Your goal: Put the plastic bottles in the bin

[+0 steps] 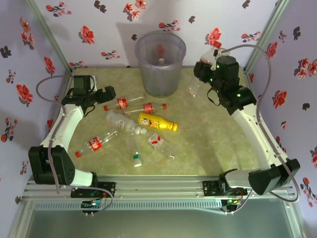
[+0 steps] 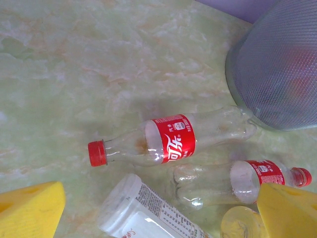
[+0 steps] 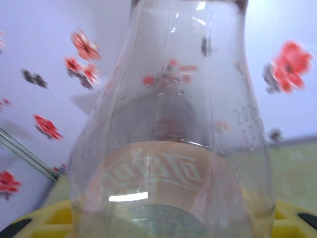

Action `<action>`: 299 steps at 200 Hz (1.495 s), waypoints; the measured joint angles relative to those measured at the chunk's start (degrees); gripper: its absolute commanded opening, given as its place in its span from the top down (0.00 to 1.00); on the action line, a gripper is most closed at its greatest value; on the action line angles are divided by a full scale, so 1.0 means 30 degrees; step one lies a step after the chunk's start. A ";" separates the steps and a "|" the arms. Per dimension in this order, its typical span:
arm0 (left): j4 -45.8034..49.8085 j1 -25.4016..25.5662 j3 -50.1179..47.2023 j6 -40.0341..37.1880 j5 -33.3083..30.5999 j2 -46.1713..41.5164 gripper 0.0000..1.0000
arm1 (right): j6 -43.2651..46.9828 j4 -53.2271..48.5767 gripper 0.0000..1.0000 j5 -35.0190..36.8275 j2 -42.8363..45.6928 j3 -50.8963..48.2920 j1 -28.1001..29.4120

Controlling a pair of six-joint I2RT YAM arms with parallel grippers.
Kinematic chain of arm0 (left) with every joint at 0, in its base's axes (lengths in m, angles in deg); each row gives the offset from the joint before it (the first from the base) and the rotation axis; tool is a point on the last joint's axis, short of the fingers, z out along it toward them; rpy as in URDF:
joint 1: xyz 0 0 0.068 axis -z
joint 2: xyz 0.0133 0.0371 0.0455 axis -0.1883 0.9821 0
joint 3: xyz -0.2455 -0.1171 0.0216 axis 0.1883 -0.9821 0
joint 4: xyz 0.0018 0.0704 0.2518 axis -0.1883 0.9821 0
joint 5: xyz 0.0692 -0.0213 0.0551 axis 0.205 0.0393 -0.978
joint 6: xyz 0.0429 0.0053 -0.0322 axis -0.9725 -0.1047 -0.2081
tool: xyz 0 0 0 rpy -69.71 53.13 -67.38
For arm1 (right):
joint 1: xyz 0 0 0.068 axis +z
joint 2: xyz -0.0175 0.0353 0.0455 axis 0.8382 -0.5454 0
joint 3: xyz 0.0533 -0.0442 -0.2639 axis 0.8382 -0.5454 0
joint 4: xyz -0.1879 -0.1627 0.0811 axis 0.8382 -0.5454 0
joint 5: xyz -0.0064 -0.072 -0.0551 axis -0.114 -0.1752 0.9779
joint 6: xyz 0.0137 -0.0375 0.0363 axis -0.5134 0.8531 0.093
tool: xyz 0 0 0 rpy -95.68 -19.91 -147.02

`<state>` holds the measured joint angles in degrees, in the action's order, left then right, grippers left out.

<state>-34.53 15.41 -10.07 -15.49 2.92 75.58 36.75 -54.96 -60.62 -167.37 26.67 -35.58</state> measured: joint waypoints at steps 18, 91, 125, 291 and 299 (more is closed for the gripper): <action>0.0000 0.0000 0.0000 0.0000 0.0000 0.0000 0.00 | 0.0066 0.2900 0.92 -0.0743 -0.1297 0.0240 0.0000; 0.0007 0.0000 0.0000 -0.0007 0.0000 0.0000 0.00 | -0.0168 0.6892 0.90 -0.2295 -0.7694 0.7380 0.0000; 0.0007 0.0000 0.0000 -0.0022 0.0000 -0.0102 0.00 | -0.0189 0.5224 0.89 -0.2790 -1.1183 1.2458 0.0000; 0.0007 0.0000 0.0000 -0.0073 0.0000 -0.0255 0.00 | 0.1144 -0.2135 0.59 -0.2871 -1.8950 1.8367 0.1763; 0.0007 0.0000 0.0000 -0.0073 0.0000 -0.0255 0.00 | 0.1209 -0.2273 0.54 -0.2841 -1.9030 1.8367 0.1778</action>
<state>-34.51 15.41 -10.07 -15.71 2.92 74.82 40.37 -61.78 -69.15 -224.46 81.77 -30.25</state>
